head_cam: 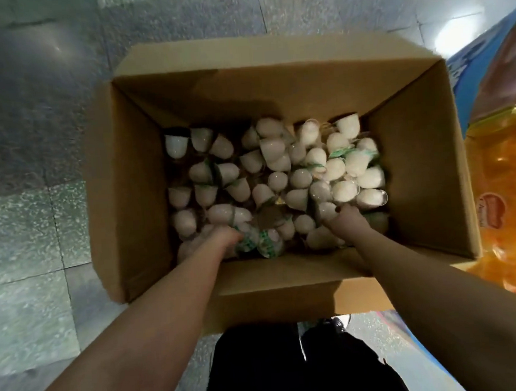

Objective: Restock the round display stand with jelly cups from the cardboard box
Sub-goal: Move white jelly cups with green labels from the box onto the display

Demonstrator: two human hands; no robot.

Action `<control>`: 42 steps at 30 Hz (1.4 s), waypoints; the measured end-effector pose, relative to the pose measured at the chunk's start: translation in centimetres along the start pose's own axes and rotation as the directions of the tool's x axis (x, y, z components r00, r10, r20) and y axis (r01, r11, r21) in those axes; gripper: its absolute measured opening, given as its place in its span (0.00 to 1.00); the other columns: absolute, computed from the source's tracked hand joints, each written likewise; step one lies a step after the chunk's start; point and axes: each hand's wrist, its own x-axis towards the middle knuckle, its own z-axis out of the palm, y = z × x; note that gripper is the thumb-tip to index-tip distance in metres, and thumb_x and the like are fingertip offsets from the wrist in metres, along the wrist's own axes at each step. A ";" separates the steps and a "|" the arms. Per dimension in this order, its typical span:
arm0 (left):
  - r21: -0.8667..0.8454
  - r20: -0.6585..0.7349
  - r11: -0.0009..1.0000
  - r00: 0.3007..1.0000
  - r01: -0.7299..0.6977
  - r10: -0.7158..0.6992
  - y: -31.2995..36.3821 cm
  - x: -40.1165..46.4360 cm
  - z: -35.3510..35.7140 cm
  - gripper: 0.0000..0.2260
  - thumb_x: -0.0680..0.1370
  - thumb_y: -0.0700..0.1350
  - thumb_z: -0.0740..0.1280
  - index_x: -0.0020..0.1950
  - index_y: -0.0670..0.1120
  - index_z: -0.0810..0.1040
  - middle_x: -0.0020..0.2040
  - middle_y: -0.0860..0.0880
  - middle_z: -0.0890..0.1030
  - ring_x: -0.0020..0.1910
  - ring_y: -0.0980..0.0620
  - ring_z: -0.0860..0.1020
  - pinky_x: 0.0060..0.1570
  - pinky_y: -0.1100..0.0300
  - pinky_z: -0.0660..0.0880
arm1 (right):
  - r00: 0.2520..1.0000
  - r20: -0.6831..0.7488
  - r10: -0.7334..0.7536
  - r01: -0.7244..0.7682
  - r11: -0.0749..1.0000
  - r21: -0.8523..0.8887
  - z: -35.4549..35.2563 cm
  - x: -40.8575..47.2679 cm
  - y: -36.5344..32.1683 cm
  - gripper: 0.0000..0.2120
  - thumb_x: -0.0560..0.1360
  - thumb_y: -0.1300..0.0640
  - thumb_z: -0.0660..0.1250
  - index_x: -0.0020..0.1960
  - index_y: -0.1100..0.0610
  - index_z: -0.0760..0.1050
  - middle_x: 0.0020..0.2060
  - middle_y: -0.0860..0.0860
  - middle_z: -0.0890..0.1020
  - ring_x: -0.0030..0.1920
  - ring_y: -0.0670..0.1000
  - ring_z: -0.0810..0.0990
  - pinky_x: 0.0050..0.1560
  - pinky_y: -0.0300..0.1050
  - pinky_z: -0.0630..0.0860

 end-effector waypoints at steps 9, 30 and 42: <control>0.113 -0.063 0.993 0.998 0.017 -0.010 0.6 2.7 1.1 0.20 0.78 0.55 0.68 0.64 0.43 0.75 0.62 0.41 0.77 0.58 0.41 0.76 0.49 0.54 0.72 | 0.999 0.029 0.038 -0.035 0.994 -0.100 2.1 2.9 -1.9 0.37 0.77 0.40 0.66 0.78 0.57 0.57 0.74 0.58 0.65 0.71 0.61 0.68 0.67 0.57 0.69; -0.243 -0.060 0.903 0.935 -0.354 0.351 1.2 -5.2 -0.9 0.08 0.78 0.49 0.69 0.52 0.45 0.76 0.48 0.47 0.81 0.47 0.48 0.80 0.44 0.51 0.79 | 0.999 -0.038 -0.013 0.024 0.958 0.287 -2.6 -3.0 -1.1 0.25 0.78 0.44 0.59 0.72 0.53 0.69 0.66 0.57 0.75 0.63 0.59 0.74 0.55 0.48 0.71; -0.542 0.093 0.686 0.776 -0.486 0.624 3.8 -24.3 8.1 0.03 0.79 0.42 0.67 0.49 0.44 0.75 0.52 0.40 0.84 0.49 0.41 0.83 0.46 0.50 0.78 | 0.957 -0.053 -0.285 0.121 0.227 0.966 -6.4 -21.8 17.6 0.16 0.81 0.50 0.59 0.63 0.56 0.76 0.50 0.54 0.85 0.38 0.46 0.81 0.37 0.41 0.70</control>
